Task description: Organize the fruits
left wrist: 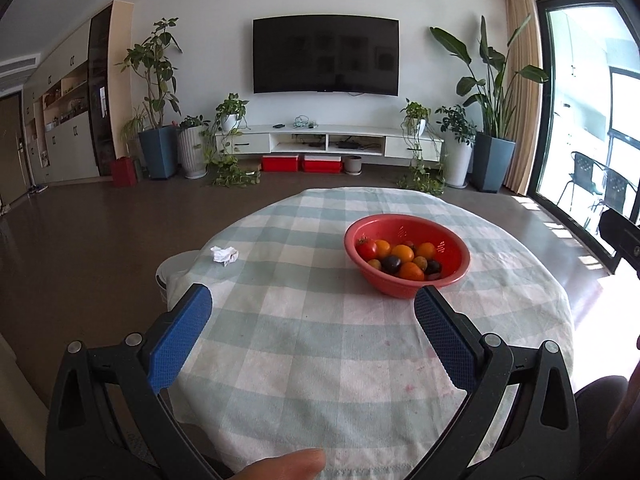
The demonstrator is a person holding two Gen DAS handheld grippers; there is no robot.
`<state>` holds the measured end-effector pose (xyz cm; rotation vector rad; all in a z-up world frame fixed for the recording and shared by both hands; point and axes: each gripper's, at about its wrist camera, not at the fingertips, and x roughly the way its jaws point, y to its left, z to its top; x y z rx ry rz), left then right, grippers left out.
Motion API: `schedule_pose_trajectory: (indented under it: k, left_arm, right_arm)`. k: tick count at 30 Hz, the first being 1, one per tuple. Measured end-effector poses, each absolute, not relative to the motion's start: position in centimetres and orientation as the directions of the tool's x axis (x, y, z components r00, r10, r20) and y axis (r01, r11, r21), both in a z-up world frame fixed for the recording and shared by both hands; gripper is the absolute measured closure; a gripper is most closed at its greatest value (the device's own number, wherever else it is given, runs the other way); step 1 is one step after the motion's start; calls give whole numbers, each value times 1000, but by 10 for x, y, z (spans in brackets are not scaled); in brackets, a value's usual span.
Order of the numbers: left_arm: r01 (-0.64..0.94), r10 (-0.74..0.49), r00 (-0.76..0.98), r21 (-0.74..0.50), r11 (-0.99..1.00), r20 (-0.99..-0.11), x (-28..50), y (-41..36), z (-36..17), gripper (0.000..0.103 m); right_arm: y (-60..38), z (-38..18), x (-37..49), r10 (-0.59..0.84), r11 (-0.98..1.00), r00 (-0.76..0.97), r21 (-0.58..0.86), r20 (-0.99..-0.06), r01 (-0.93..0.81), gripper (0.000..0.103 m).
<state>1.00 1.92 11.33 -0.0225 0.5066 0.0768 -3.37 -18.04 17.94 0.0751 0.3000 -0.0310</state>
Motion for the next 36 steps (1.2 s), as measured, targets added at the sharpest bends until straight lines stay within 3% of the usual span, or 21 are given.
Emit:
schedule_pose_trajectory:
  k: [19, 36]
  left_arm:
    - [-33, 62, 782, 59, 998, -620, 47, -21, 68, 0]
    - [-24, 56, 763, 58, 998, -644, 59, -23, 53, 0]
  right_arm:
    - [-196, 104, -18, -6, 997, 921, 68, -389, 36, 0]
    - [-206, 93, -11, -17, 994, 898, 89, -440, 62, 0]
